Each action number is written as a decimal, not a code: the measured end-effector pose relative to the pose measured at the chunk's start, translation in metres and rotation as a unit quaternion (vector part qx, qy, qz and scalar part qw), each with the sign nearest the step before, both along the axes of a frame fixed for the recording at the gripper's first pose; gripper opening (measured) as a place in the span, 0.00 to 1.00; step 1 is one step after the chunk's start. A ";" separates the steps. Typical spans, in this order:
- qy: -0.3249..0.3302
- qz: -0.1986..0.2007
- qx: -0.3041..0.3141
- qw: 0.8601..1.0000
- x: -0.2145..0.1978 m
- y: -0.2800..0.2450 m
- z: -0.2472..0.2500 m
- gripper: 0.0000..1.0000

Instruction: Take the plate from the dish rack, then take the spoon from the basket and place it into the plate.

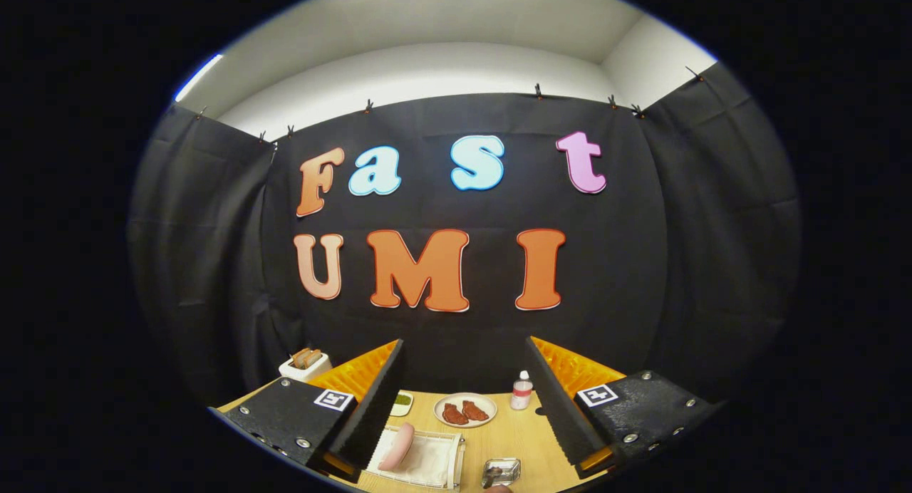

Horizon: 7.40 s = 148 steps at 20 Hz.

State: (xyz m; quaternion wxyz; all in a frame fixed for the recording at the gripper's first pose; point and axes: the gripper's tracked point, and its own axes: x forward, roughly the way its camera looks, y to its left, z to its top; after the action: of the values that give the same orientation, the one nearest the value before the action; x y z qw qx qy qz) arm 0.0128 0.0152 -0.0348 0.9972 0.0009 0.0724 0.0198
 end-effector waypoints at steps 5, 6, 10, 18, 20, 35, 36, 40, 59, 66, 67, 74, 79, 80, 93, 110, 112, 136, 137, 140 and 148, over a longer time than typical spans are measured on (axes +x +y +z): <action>0.074 0.028 0.013 0.997 0.013 0.021 -0.042 0.98; 0.095 0.030 0.016 0.995 0.015 0.024 -0.053 0.98; 0.208 0.060 0.032 0.976 0.017 0.050 -0.109 0.98; 0.374 0.103 0.023 0.921 0.018 0.096 -0.195 0.96; 0.414 0.105 0.014 0.904 0.019 0.104 -0.217 0.95; 0.609 0.068 -0.025 0.790 0.028 0.124 -0.339 0.76; 0.616 0.063 -0.024 0.784 0.030 0.125 -0.344 0.74; 0.639 0.043 -0.034 0.767 0.035 0.120 -0.361 0.61; 0.586 -0.017 -0.176 0.791 0.063 0.098 -0.334 0.18; 0.565 0.006 -0.172 0.807 0.075 0.116 -0.303 0.14; 0.560 0.005 -0.171 0.811 0.075 0.114 -0.298 0.14; 0.542 0.017 -0.122 0.831 0.049 0.106 -0.265 0.14; 0.538 0.033 -0.076 0.839 0.009 0.097 -0.254 0.14; 0.538 0.034 -0.066 0.840 0.000 0.096 -0.254 0.14; 0.554 0.056 0.062 0.828 -0.110 0.075 -0.292 0.14; 0.601 0.057 0.118 0.788 -0.207 0.063 -0.430 0.14; 0.601 0.047 0.123 0.789 -0.203 0.061 -0.433 0.14; 0.289 -0.038 -0.042 0.956 -0.098 -0.044 -0.382 0.73; 0.280 -0.040 -0.049 0.958 -0.095 -0.045 -0.385 0.73; 0.244 -0.056 -0.052 0.967 -0.079 -0.048 -0.386 0.71; 0.218 -0.055 -0.081 0.971 -0.058 -0.053 -0.401 0.39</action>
State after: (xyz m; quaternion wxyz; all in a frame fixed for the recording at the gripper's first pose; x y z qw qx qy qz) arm -0.0456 -0.0375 -0.4354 0.9537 -0.0716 0.2892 -0.0413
